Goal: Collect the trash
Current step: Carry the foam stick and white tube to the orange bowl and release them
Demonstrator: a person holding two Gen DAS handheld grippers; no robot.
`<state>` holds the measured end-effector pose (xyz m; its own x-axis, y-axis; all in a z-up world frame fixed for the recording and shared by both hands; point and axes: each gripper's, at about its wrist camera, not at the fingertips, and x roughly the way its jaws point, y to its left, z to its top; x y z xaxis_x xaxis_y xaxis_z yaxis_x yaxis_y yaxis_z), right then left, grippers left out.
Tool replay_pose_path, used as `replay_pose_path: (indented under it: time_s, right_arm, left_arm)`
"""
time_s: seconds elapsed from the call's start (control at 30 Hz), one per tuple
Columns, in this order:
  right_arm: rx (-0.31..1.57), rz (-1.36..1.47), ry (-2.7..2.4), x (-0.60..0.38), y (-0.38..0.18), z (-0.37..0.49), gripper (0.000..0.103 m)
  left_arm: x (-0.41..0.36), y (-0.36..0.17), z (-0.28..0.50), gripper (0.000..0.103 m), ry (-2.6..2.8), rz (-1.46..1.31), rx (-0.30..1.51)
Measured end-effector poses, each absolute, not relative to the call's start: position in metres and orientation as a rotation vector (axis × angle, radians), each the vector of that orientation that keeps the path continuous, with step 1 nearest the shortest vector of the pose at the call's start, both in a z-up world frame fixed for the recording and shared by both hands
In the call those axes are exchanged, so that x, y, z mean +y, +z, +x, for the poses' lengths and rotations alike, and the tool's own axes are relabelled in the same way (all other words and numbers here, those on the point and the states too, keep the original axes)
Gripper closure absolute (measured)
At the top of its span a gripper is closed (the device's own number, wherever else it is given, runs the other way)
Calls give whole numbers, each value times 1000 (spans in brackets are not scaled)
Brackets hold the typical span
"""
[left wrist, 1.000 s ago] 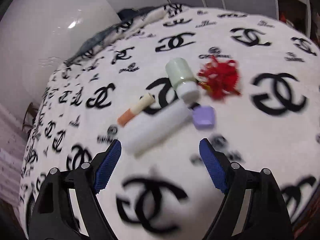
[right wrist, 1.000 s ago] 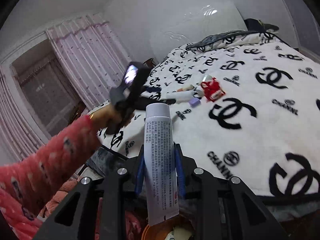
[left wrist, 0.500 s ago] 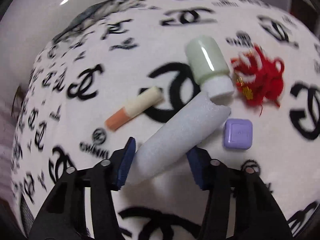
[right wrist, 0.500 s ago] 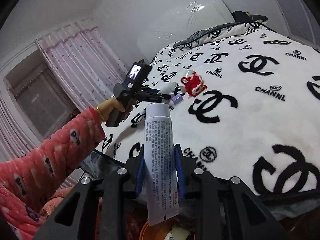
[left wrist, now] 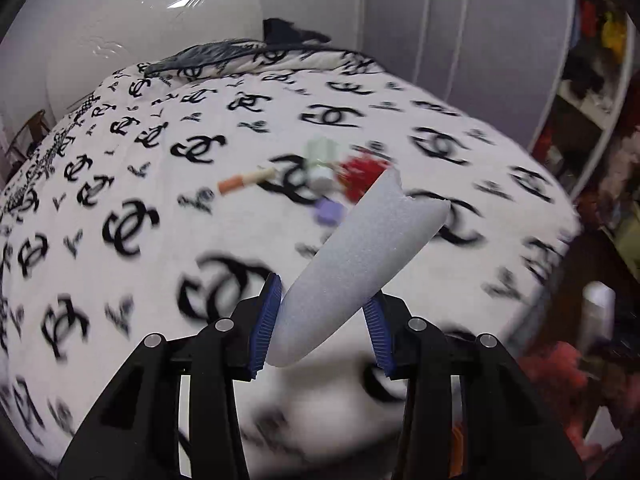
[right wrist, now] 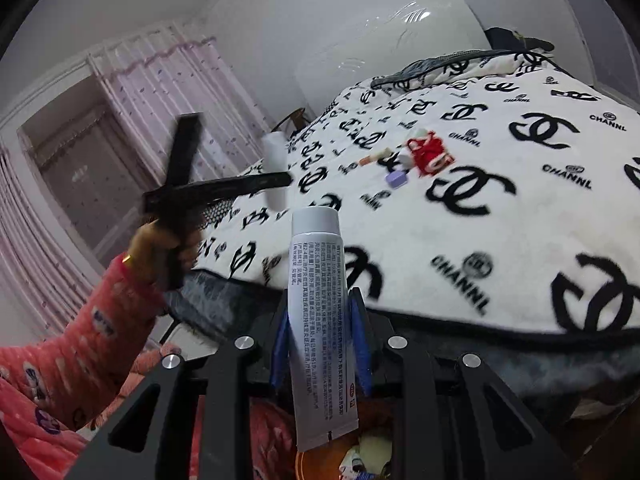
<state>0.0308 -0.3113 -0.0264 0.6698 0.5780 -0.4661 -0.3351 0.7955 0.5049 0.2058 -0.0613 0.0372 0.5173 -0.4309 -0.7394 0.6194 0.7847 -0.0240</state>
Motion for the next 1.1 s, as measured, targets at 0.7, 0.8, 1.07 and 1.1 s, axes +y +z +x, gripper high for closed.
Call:
replay_pose_path:
  time_s: [0.7,0.8,1.07,1.1]
  right_arm:
    - [1242,402,433,-230,-228,-7,76]
    - [1347,403,396,-223,-268,3,76]
    - [1400,432,304,-227,-297,12,49]
    - [1393,433,300,-228,-296,12,48]
  left_arm:
    - [-48,-268,35,62,-497,20,1506]
    - [-52,-303,45,61,-435,-22,1613]
    - [-57,-327,48,34,-342,3,1657]
    - [-57,-326,48,34,-342,-1,1654]
